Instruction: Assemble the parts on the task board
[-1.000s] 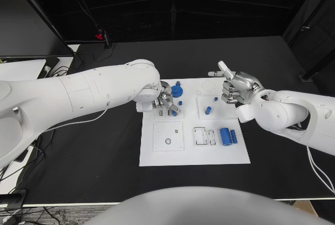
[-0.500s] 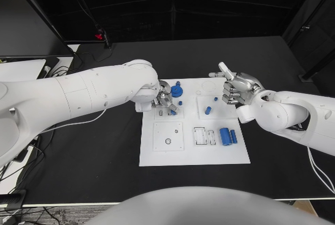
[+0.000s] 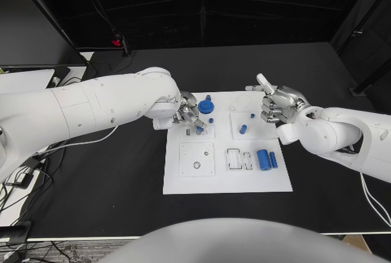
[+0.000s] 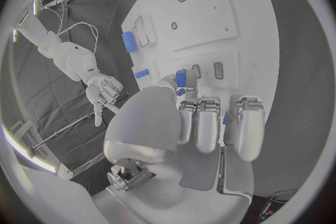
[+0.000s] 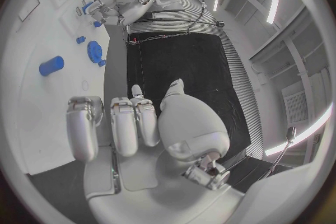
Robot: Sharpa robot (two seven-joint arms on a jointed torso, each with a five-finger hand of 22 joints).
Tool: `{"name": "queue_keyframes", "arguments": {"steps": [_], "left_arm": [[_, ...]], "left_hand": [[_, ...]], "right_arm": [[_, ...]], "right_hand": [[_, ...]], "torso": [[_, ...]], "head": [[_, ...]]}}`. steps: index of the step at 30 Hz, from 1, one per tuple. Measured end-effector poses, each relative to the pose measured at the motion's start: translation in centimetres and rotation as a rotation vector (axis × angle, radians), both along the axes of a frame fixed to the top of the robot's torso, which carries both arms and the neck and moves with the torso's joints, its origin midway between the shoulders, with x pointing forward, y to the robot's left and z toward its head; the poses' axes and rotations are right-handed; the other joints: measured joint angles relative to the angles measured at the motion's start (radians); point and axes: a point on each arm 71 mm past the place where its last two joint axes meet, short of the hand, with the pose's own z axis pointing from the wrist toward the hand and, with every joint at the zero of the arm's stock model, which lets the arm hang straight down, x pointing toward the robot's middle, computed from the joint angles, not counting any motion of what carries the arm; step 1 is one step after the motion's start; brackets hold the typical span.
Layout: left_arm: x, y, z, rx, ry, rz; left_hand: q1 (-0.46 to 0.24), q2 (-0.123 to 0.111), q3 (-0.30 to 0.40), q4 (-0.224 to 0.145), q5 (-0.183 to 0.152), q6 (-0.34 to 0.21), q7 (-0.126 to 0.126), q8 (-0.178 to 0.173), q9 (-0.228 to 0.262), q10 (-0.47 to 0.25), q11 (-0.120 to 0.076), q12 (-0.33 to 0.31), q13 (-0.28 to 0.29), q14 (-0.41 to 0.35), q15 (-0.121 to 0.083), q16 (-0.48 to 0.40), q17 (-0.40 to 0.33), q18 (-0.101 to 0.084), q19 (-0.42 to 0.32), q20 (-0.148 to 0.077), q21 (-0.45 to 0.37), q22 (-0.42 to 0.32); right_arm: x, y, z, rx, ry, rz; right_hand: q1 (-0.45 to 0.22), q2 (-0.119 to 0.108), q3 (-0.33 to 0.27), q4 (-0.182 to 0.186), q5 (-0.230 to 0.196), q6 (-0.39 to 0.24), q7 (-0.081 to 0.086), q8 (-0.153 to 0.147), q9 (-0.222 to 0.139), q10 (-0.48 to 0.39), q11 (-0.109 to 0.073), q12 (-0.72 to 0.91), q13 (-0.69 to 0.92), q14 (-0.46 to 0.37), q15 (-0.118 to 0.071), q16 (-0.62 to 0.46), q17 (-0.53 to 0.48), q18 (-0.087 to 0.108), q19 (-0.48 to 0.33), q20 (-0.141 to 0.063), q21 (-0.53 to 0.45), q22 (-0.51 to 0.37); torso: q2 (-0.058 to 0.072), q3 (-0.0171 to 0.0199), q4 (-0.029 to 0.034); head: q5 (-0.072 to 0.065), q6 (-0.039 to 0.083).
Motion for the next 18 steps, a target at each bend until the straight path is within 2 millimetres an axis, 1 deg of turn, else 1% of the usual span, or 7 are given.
{"name": "queue_keyframes", "arguments": {"steps": [7, 8, 18], "left_arm": [[0.2, 0.9, 1.2, 0.003, -0.017, 0.007], [0.2, 1.0, 1.3, 0.005, -0.018, 0.009], [0.2, 2.2, 1.3, 0.047, -0.011, 0.046]], "left_hand": [[0.000, 0.000, 0.003, 0.003, 0.000, 0.004, 0.004, -0.001, 0.001, 0.000, 0.000, 0.000, 0.000, 0.000, 0.000, 0.000, 0.000, 0.000, 0.000, 0.000, 0.000, 0.000], [0.000, 0.000, 0.003, 0.003, 0.000, 0.004, 0.004, -0.003, 0.001, 0.000, 0.000, 0.000, 0.000, 0.000, 0.000, 0.000, 0.000, 0.000, 0.000, 0.000, 0.000, 0.000], [0.005, -0.005, 0.011, 0.008, 0.004, 0.004, 0.004, -0.010, 0.006, 0.000, 0.000, 0.002, -0.001, 0.000, 0.000, 0.000, 0.000, 0.000, 0.000, 0.000, 0.000, 0.000]], "right_arm": [[0.0, -0.1, 0.0, -0.002, 0.002, -0.002], [0.0, -0.1, 0.0, -0.002, 0.002, -0.002], [0.0, 0.0, -0.1, -0.002, 0.003, -0.002]], "right_hand": [[0.000, 0.000, 0.000, 0.000, 0.000, 0.000, 0.000, 0.001, 0.000, 0.000, 0.000, 0.000, 0.000, 0.000, 0.000, 0.000, 0.000, 0.000, 0.000, 0.000, 0.000, 0.000], [0.000, 0.000, 0.000, 0.000, 0.000, 0.000, 0.000, 0.005, 0.000, 0.000, 0.000, 0.000, 0.000, 0.000, 0.000, 0.000, 0.000, 0.000, 0.000, 0.000, 0.000, 0.000], [0.000, 0.000, 0.000, 0.000, 0.000, 0.000, 0.000, 0.005, 0.000, 0.000, 0.000, 0.000, 0.000, 0.000, 0.000, 0.000, 0.000, 0.000, 0.000, 0.000, 0.000, 0.000]], "torso": [[0.000, 0.0005, 0.0000], [0.000, 0.0006, -0.0001], [0.000, 0.0005, 0.0000]], "head": [[0.004, 0.000], [0.005, 0.000], [0.011, 0.000]]}}
